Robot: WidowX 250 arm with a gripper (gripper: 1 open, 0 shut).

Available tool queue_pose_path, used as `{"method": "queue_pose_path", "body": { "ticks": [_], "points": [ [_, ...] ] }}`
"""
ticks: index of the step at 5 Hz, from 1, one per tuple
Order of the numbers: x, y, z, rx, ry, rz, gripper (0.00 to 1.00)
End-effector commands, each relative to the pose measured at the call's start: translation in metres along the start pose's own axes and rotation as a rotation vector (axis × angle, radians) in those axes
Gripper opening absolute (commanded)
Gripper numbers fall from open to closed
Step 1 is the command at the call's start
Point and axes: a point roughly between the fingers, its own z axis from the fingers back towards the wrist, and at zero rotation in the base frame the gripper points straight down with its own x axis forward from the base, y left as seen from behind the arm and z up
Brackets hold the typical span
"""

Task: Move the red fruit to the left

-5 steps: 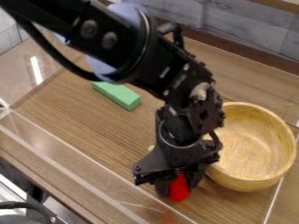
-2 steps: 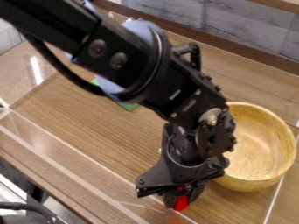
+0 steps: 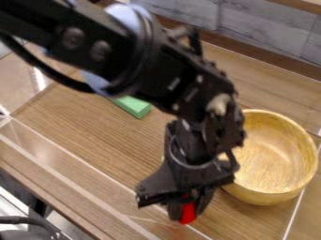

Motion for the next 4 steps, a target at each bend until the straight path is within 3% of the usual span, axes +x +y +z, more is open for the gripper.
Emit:
{"method": "queue_pose_path", "body": {
  "ticks": [1,2,3,4],
  "points": [
    [0.014,-0.005,0.030,-0.086,-0.009,-0.021,0.00],
    [0.030,-0.003,0.051,-0.130,0.006,-0.037,0.00],
    [0.056,0.002,0.079,-0.157,-0.001,0.030,0.00],
    [0.083,0.011,0.096,-0.167,-0.021,0.062,0.00]
  ]
}}
